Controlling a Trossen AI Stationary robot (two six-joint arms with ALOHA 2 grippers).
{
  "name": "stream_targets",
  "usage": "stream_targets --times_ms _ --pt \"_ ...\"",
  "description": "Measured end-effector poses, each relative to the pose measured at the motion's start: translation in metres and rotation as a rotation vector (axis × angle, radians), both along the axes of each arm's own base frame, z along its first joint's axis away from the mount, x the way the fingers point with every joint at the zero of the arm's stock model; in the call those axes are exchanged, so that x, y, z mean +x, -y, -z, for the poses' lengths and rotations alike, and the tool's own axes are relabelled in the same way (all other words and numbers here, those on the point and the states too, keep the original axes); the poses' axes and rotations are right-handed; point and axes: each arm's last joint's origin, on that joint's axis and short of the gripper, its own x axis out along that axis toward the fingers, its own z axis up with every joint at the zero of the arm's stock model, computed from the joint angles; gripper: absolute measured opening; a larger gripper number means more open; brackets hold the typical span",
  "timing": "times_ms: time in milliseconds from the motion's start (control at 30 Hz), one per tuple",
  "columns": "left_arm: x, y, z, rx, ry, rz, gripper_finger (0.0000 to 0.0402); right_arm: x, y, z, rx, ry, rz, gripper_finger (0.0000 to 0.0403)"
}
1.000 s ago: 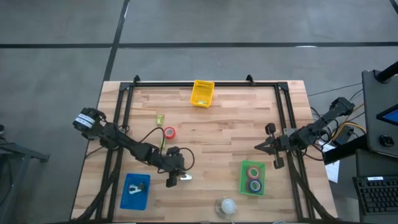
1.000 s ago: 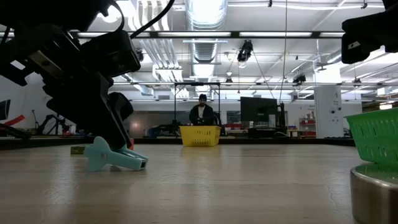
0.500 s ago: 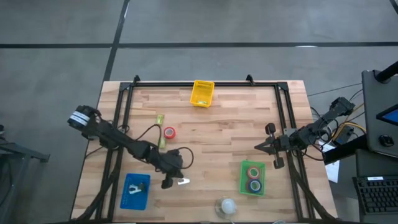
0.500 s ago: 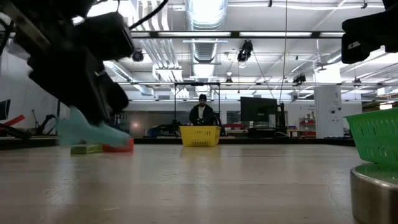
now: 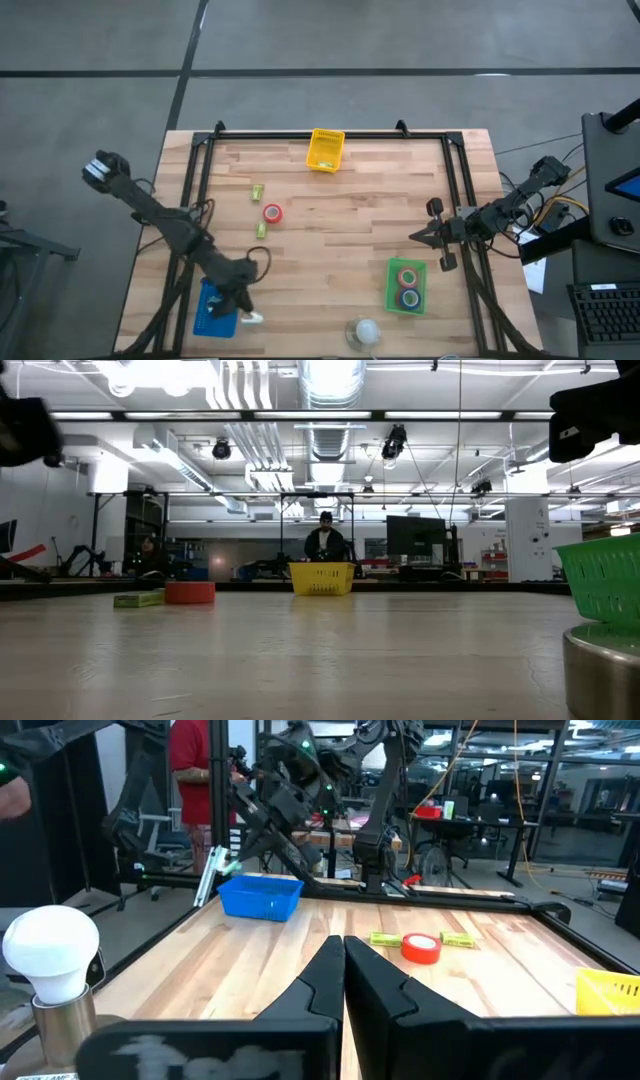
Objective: Pick and place Stapler, Stapler remover, tape
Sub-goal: Put the blue staple remover into the blue bin
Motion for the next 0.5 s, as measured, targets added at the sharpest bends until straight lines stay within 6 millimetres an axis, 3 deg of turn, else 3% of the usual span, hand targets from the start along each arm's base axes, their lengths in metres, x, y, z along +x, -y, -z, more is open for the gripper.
stream_targets --times_ms 233,500 --pt "-0.046 0.02 0.005 0.048 -0.2 -0.12 0.0007 0.0 0.0 0.0 0.0 0.0 0.0 0.0008" --pt "-0.07 0.036 0.006 -0.017 -0.303 -0.148 0.0008 0.0 0.0 0.0 0.0 0.0 0.0 0.0008"
